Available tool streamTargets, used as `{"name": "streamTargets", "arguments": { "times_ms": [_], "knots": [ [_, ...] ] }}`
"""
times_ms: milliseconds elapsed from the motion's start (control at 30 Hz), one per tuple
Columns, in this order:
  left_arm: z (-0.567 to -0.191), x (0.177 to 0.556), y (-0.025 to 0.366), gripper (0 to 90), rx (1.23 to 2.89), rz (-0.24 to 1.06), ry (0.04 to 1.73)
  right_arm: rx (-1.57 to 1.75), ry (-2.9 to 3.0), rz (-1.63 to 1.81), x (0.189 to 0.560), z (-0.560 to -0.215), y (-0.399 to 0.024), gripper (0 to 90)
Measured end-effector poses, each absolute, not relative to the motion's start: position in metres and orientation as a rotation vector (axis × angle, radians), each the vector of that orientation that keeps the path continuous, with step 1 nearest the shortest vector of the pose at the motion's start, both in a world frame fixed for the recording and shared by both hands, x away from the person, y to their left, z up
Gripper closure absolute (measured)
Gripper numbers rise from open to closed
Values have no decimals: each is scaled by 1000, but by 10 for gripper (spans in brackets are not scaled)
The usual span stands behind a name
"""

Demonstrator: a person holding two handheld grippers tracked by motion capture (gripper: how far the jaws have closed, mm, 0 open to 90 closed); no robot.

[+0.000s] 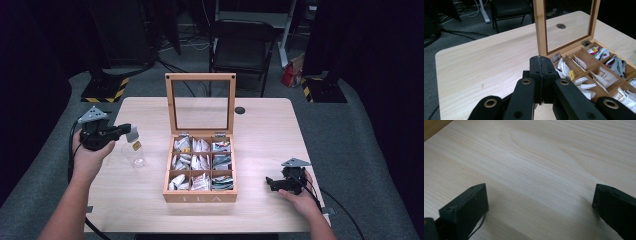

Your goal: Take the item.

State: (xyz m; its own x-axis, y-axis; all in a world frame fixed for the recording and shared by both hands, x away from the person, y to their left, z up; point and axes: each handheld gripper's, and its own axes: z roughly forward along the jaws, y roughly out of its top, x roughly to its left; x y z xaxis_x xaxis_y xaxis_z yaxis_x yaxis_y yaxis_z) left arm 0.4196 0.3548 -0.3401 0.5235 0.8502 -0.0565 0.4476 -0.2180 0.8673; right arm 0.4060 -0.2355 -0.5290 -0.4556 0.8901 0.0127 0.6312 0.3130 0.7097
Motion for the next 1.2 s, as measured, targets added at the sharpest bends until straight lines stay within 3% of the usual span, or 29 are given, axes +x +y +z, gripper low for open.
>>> {"name": "streamTargets", "arguments": {
  "times_ms": [1200],
  "knots": [
    [-393,432,371,893,1837,551,1203,1356,2203,928,406,-529,-235,0]
  ]
}}
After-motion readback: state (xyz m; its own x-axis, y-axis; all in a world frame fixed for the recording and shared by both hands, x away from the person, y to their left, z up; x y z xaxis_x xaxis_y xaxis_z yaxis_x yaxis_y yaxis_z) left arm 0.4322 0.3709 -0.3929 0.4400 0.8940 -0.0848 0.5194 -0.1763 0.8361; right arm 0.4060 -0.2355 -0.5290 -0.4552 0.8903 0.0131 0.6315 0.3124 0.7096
